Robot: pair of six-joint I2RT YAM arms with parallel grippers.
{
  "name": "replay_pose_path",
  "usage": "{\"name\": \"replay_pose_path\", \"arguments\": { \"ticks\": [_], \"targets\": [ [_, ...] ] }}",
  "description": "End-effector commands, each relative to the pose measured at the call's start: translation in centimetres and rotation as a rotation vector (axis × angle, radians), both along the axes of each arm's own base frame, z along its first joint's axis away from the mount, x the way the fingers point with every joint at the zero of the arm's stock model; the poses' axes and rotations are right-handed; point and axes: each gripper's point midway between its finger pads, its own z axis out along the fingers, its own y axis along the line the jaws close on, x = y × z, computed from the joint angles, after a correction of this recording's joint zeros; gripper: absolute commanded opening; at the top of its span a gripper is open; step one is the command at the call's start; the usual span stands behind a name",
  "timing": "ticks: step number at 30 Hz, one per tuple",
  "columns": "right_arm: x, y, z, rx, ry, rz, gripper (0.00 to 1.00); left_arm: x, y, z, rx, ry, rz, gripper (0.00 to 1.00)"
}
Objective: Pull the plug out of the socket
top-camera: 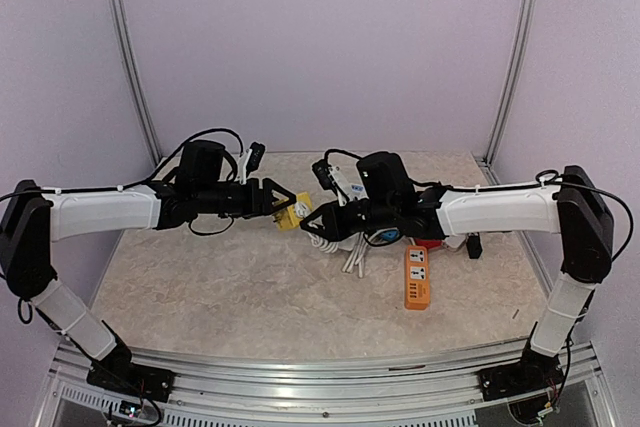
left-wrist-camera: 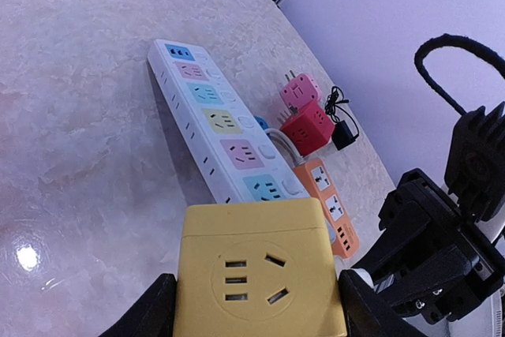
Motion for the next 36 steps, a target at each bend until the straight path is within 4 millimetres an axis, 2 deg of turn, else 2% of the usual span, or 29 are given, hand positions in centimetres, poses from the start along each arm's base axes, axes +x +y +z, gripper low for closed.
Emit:
{"name": "replay_pose_path", "arguments": {
  "ticks": [1,5,8,13,17,22,25,30,36],
  "targets": [
    [0.8,0.1,4.3,0.056,-0.070,-0.047,0.00,-0.6,0.5,-0.2,0.054,-0.024,-0.008,0.16],
    [0.7,1.0,4.2,0.011,-0.086,-0.062,0.00,-0.4,0.1,-0.6,0.104,-0.045,-0.004,0.15],
    [0.7,1.6,3.7,-0.047,-0.100,-0.083,0.00,-0.5,-0.2,-1.7,0.174,-0.029,0.003,0.15],
    [0.3,2.5,3.3,-0.079,-0.104,-0.093,0.00,-0.5,-0.7,-1.9,0.168,-0.019,-0.001,0.15],
    [0.7,1.6,3.8,-0.079,-0.114,-0.125,0.00,-0.7,-0.8,-1.7,0.159,-0.028,-0.017,0.15],
    [2.2,-1.6,5.4,0.023,-0.095,-0.143,0.00,-1.8,-1.0,-1.4,0.133,-0.052,-0.089,0.15],
    [2.8,-2.9,5.2,0.070,-0.067,-0.135,0.00,-2.7,-1.3,-0.8,0.110,-0.079,-0.146,0.15],
    [2.7,-2.7,4.4,0.073,-0.047,-0.113,0.00,-3.5,-1.1,-0.2,0.095,-0.098,-0.187,0.15],
    [1.7,-1.3,5.2,0.051,-0.081,-0.107,0.00,-1.6,0.4,-1.3,0.191,-0.101,-0.054,0.14]
  ]
}}
